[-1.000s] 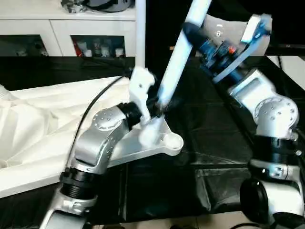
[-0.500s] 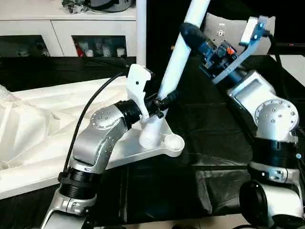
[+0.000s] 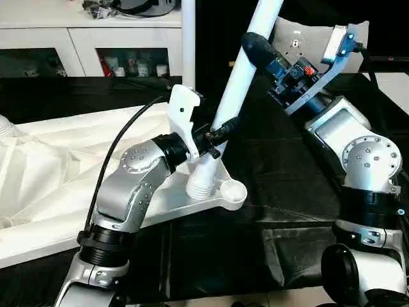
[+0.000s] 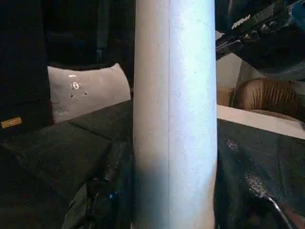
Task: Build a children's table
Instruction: Insert table leg to table base
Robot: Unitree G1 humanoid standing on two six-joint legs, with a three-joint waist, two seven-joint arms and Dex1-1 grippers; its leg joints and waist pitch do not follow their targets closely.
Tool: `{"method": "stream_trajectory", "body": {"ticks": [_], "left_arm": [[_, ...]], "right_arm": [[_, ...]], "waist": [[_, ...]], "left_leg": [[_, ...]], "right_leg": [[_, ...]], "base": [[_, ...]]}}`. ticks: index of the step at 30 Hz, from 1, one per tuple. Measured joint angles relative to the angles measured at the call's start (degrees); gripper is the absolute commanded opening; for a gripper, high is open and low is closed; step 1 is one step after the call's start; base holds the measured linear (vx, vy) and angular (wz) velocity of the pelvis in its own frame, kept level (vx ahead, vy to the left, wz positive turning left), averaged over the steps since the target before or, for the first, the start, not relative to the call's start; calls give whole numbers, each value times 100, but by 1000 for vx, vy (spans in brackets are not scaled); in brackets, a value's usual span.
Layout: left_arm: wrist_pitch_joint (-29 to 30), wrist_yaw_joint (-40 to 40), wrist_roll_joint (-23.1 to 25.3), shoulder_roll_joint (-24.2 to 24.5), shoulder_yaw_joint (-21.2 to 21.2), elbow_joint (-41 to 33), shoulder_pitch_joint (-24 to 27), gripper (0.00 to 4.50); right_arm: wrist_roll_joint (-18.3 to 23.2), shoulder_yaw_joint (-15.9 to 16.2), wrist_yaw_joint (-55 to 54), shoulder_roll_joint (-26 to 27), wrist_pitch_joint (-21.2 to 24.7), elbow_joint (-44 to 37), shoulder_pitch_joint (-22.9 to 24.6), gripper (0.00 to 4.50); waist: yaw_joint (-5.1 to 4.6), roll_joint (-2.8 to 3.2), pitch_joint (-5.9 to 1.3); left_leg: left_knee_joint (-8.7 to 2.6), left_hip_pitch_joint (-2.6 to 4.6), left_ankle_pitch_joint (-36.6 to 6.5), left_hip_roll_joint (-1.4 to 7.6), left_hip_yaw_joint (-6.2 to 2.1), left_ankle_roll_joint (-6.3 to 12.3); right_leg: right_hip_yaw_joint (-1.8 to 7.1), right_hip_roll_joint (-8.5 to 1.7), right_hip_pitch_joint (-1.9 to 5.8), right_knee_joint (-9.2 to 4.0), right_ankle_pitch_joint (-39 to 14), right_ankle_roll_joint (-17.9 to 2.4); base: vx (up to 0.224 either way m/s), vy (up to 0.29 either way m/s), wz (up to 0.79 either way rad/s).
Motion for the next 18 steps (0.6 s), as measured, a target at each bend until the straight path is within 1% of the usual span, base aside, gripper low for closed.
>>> {"method": "stream_trajectory", "body": {"ticks": [3,4,5,10,12,13,14,16,18], "left_arm": [[22,4,-11,-14,3,0,-9,183],[33,7,-13,-18,4,0,-17,183],[43,20,-14,-25,6,1,-21,183],[75,65,-19,-34,20,24,-40,182],[90,73,-19,-33,20,38,-64,182],[96,76,-19,-32,21,49,-84,182],[101,81,-19,-34,25,54,-97,182],[130,163,-21,-63,112,59,-119,182],[173,255,-26,-70,212,87,-160,182]], "right_arm": [[-1,1,3,-4,-2,1,0,146],[-2,1,3,-4,-9,1,0,202],[-4,0,3,-3,-16,5,-1,202],[-92,2,-7,-5,-196,98,-1,252],[-80,-14,-12,-5,-213,136,-1,258],[-75,-21,3,-7,-216,150,-1,272],[-69,-25,15,-11,-217,151,0,272],[-31,-111,-5,4,-235,150,1,300],[-27,-207,-51,10,-304,151,1,309]], "waist": [[0,0,0],[1,0,0],[0,0,0],[1,0,0],[1,1,0],[1,1,0],[1,2,0],[0,3,0],[0,3,0]], "left_leg": [[0,0,0,0,0,0],[0,0,0,0,0,0],[0,0,0,0,0,0],[0,0,2,0,0,-2],[0,0,2,0,0,-3],[0,0,2,0,0,-3],[-1,0,2,0,0,-3],[0,0,2,0,0,-3],[0,0,3,0,0,-4]], "right_leg": [[0,0,0,0,0,0],[0,0,0,0,0,0],[0,0,0,0,0,0],[-1,0,0,0,0,0],[-1,0,-1,0,0,0],[-1,0,0,1,0,0],[-1,0,0,0,0,0],[-1,0,0,1,1,-1],[-1,0,0,1,1,-2]], "base": [[0,0,0],[0,0,0],[0,0,0],[0,0,0],[0,0,0],[0,0,0],[0,0,0],[0,0,0],[0,0,0]]}}
